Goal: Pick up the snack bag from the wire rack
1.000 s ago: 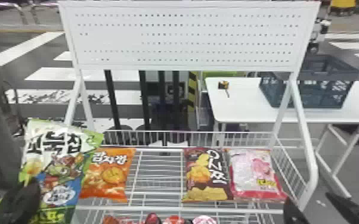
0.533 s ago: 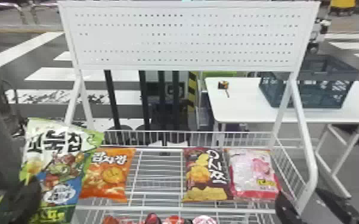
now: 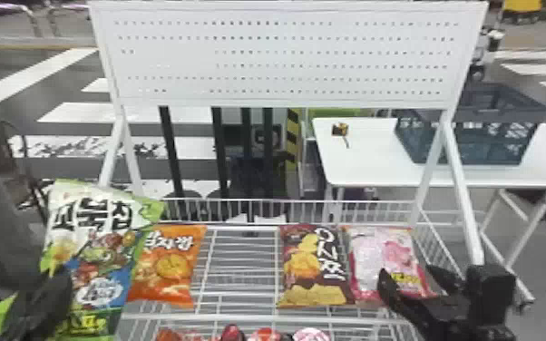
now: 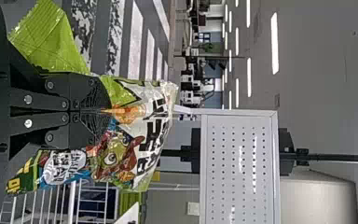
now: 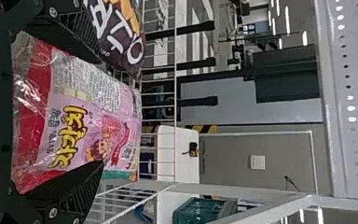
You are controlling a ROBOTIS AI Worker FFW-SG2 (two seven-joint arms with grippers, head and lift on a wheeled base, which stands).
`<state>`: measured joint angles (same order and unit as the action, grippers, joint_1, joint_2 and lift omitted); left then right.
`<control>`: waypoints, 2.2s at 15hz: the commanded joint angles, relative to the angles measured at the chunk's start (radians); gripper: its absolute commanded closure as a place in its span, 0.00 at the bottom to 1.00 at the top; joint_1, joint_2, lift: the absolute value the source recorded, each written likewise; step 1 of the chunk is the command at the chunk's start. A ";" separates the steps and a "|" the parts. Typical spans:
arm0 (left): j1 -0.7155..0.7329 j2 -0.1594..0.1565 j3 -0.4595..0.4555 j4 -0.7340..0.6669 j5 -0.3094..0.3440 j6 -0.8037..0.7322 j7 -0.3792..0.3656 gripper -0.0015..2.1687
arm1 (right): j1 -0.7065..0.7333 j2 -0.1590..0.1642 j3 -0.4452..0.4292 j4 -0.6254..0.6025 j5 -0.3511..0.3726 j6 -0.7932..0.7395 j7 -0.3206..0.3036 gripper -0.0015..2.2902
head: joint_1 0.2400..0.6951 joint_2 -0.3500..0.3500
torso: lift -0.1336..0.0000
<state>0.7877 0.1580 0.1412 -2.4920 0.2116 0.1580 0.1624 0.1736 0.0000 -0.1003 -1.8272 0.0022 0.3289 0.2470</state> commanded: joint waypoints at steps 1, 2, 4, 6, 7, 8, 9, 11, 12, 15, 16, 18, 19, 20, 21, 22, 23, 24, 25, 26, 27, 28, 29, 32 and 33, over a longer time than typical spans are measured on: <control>-0.005 0.000 0.001 0.007 -0.001 0.004 0.000 0.79 | -0.083 0.001 -0.003 0.111 0.035 0.011 0.005 0.06 | 0.57 0.50 | 1.00; -0.008 0.002 0.001 0.008 -0.001 0.004 -0.001 0.79 | -0.102 0.001 -0.004 0.138 0.036 0.011 0.006 0.06 | 0.57 0.50 | 1.00; -0.012 0.002 0.001 0.015 -0.001 0.004 -0.001 0.79 | -0.123 0.001 -0.007 0.172 0.053 0.029 0.011 0.07 | 0.57 0.50 | 1.00; -0.016 0.003 0.000 0.019 -0.001 0.004 -0.001 0.79 | -0.132 0.001 -0.007 0.175 0.071 0.088 0.025 0.18 | 0.57 0.50 | 1.00; -0.018 0.003 0.000 0.021 -0.001 0.007 -0.001 0.79 | -0.131 0.001 -0.007 0.167 0.075 0.103 0.034 0.38 | 0.57 0.50 | 1.00; -0.019 0.003 -0.002 0.022 -0.001 0.007 -0.001 0.79 | -0.126 0.001 -0.003 0.155 0.079 0.118 0.034 0.76 | 0.57 0.50 | 1.00; -0.019 0.003 -0.002 0.022 0.000 0.010 -0.001 0.79 | -0.121 0.001 -0.001 0.141 0.082 0.131 0.031 0.96 | 0.57 0.50 | 1.00; -0.019 0.005 -0.002 0.022 0.000 0.013 -0.001 0.79 | -0.114 0.001 0.001 0.123 0.082 0.143 0.023 0.97 | 0.57 0.50 | 1.00; -0.018 0.005 -0.002 0.021 0.002 0.013 -0.001 0.79 | -0.109 0.001 0.002 0.114 0.081 0.143 0.017 0.97 | 0.57 0.50 | 1.00; -0.013 0.003 -0.002 0.019 0.002 0.016 -0.001 0.79 | -0.086 0.001 0.008 0.072 0.078 0.143 -0.002 0.98 | 0.57 0.50 | 1.00; -0.012 0.003 -0.003 0.019 0.002 0.016 -0.001 0.79 | -0.074 0.001 0.008 0.051 0.073 0.143 -0.014 0.98 | 0.57 0.50 | 1.00; -0.008 0.003 -0.008 0.019 -0.004 0.016 0.000 0.79 | -0.033 0.001 0.011 -0.029 0.056 0.143 -0.031 0.98 | 0.57 0.50 | 1.00; -0.007 0.003 -0.009 0.016 -0.008 0.016 0.000 0.79 | -0.002 0.001 0.014 -0.084 0.045 0.146 -0.031 0.98 | 0.57 0.50 | 1.00; -0.004 0.005 -0.009 0.015 -0.008 0.016 0.000 0.79 | 0.033 0.001 0.022 -0.139 0.027 0.146 -0.031 0.98 | 0.57 0.50 | 1.00; -0.002 0.005 -0.009 0.013 -0.008 0.016 0.000 0.79 | 0.084 0.001 0.031 -0.215 0.010 0.146 -0.029 0.98 | 0.57 0.50 | 1.00; -0.002 0.005 -0.009 0.013 -0.008 0.016 0.000 0.79 | 0.136 0.001 0.039 -0.277 -0.010 0.143 -0.028 0.98 | 0.57 0.50 | 1.00; -0.001 0.006 -0.009 0.012 -0.008 0.016 0.000 0.79 | 0.201 0.001 0.044 -0.351 -0.030 0.137 -0.022 0.98 | 0.57 0.50 | 1.00; 0.001 0.008 -0.009 0.010 -0.008 0.016 0.000 0.79 | 0.264 0.001 0.045 -0.415 -0.053 0.121 -0.022 0.98 | 0.57 0.50 | 1.00; 0.001 0.009 -0.008 0.008 -0.008 0.016 0.002 0.79 | 0.323 0.001 0.040 -0.474 -0.073 0.109 -0.022 0.98 | 0.57 0.50 | 1.00; 0.002 0.009 -0.009 0.008 -0.008 0.016 0.002 0.79 | 0.376 0.001 0.034 -0.524 -0.085 0.094 -0.020 0.98 | 0.57 0.50 | 1.00; 0.002 0.009 -0.009 0.008 -0.008 0.016 0.002 0.79 | 0.441 0.001 0.028 -0.569 -0.094 0.054 -0.020 0.98 | 0.57 0.50 | 1.00; 0.002 0.009 -0.009 0.008 -0.008 0.016 0.002 0.79 | 0.509 0.001 0.024 -0.603 -0.094 -0.017 -0.020 0.98 | 0.57 0.50 | 1.00; 0.004 0.009 -0.009 0.008 -0.008 0.016 0.002 0.79 | 0.563 0.001 0.019 -0.626 -0.094 -0.053 -0.022 0.98 | 0.57 0.50 | 1.00; 0.002 0.009 -0.009 0.008 -0.008 0.016 0.002 0.79 | 0.713 0.001 -0.013 -0.695 -0.153 -0.152 -0.018 0.98 | 0.57 0.50 | 1.00; 0.001 0.008 -0.009 0.010 -0.008 0.016 0.002 0.79 | 0.744 0.001 -0.018 -0.708 -0.154 -0.179 -0.018 0.98 | 0.57 0.50 | 1.00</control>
<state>0.7899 0.1670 0.1319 -2.4835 0.2040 0.1742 0.1641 0.8663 0.0000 -0.1073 -2.5113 -0.1384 0.1875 0.2283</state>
